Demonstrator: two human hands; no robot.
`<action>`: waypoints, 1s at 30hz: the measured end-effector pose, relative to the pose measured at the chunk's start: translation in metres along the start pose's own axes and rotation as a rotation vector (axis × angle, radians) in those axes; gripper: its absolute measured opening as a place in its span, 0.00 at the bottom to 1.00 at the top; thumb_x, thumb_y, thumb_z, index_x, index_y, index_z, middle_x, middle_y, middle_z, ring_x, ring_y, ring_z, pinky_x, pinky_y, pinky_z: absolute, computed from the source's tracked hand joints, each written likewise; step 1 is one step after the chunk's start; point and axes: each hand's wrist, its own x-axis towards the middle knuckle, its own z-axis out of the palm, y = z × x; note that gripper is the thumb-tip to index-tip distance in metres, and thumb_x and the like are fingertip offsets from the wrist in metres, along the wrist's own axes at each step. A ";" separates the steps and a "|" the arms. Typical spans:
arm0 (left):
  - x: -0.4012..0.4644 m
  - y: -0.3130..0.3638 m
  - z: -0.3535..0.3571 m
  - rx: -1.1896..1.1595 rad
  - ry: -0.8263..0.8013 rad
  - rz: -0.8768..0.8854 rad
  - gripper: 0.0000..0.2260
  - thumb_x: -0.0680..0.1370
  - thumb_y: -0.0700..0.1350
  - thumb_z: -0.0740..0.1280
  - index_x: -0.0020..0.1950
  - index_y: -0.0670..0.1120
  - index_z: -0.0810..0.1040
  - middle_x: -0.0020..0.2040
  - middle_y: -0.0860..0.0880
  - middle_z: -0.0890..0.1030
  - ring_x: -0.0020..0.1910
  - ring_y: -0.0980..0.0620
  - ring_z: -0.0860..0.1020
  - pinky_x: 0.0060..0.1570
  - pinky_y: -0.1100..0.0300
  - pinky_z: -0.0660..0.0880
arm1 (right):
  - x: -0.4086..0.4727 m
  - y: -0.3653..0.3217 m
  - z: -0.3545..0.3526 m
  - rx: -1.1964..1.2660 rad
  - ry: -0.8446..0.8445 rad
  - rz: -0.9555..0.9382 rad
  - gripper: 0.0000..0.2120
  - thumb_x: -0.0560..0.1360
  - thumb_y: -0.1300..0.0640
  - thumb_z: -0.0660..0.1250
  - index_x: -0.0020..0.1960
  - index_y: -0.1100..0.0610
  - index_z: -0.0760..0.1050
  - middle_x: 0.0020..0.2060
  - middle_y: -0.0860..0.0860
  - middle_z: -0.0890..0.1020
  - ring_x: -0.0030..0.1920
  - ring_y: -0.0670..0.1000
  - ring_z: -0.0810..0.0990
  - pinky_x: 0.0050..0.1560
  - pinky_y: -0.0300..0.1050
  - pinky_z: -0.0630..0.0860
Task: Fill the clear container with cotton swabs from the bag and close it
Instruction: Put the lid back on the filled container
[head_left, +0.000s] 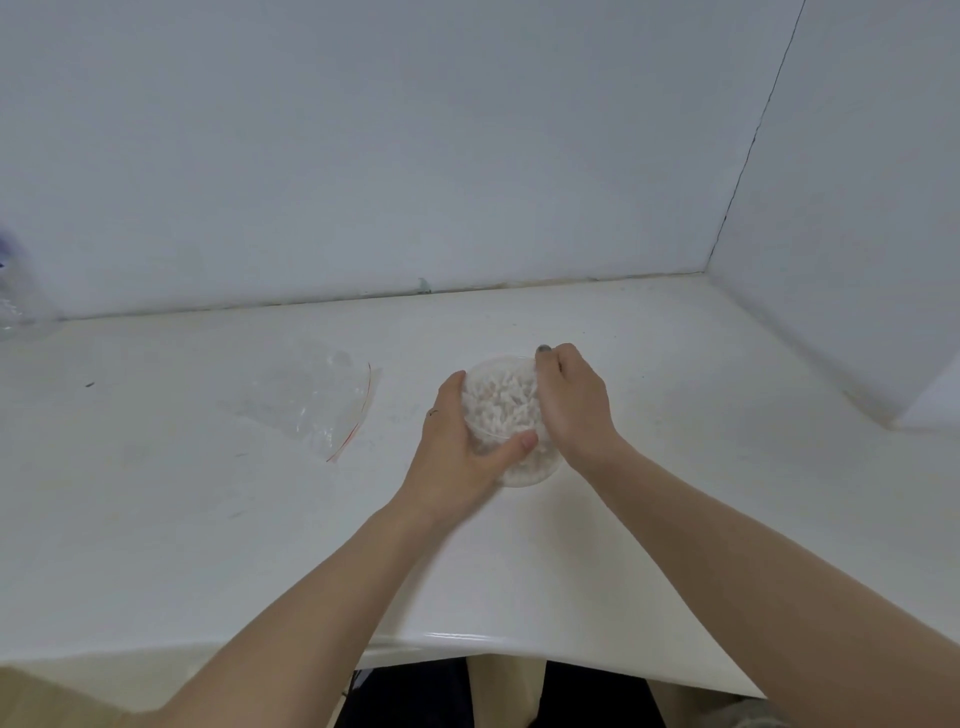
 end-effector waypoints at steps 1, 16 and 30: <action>-0.001 0.000 -0.001 -0.008 0.001 0.004 0.32 0.65 0.65 0.76 0.62 0.71 0.62 0.65 0.61 0.74 0.68 0.57 0.73 0.68 0.52 0.75 | -0.002 0.002 0.002 -0.020 0.012 -0.020 0.15 0.83 0.48 0.55 0.44 0.55 0.69 0.40 0.48 0.77 0.42 0.49 0.75 0.40 0.43 0.69; -0.005 0.005 0.013 -0.161 0.135 0.007 0.40 0.67 0.54 0.79 0.69 0.55 0.57 0.64 0.60 0.71 0.61 0.62 0.76 0.50 0.70 0.78 | 0.003 0.007 0.007 0.326 -0.065 0.298 0.24 0.80 0.40 0.52 0.49 0.53 0.82 0.45 0.51 0.87 0.49 0.54 0.85 0.59 0.56 0.80; -0.005 0.005 0.011 -0.196 0.065 0.042 0.46 0.68 0.57 0.75 0.77 0.55 0.50 0.71 0.55 0.68 0.68 0.59 0.74 0.57 0.70 0.77 | 0.000 0.011 0.010 0.481 -0.103 0.267 0.19 0.80 0.39 0.57 0.57 0.48 0.81 0.53 0.48 0.85 0.53 0.49 0.84 0.59 0.50 0.80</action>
